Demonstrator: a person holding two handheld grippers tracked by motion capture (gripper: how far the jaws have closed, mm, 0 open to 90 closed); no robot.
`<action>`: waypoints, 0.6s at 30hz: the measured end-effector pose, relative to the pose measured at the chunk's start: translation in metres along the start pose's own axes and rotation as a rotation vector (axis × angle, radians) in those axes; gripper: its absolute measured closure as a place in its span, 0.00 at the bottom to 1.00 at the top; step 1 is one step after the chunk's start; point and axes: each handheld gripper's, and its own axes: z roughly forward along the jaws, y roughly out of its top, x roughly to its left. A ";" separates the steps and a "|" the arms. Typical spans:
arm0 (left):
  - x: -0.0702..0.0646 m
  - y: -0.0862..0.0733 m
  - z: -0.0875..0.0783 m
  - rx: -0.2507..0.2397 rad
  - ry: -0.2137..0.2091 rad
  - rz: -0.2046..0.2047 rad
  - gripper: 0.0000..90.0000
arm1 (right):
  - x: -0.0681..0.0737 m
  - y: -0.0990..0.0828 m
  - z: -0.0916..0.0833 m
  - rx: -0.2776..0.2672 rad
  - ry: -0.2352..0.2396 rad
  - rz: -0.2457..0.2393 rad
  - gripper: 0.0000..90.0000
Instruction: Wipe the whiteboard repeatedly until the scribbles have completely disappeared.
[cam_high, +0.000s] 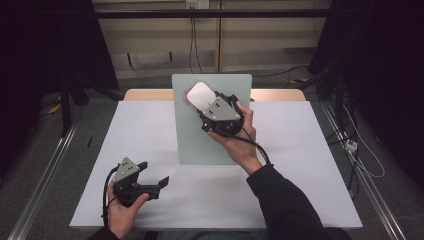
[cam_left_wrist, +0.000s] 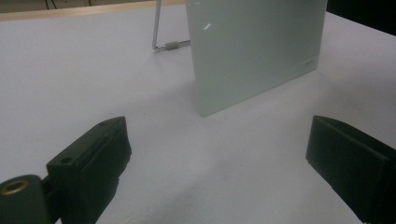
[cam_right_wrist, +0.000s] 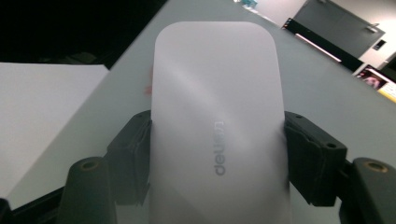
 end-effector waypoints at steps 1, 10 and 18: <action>0.000 0.000 0.000 -0.003 0.000 -0.002 0.07 | 0.005 -0.001 0.001 0.006 0.013 -0.011 0.35; 0.000 0.000 0.000 0.003 -0.001 0.003 0.07 | 0.035 -0.009 0.008 0.028 0.090 -0.036 0.35; 0.000 0.000 0.000 0.001 -0.001 0.003 0.07 | 0.029 -0.008 0.006 0.031 0.086 -0.048 0.35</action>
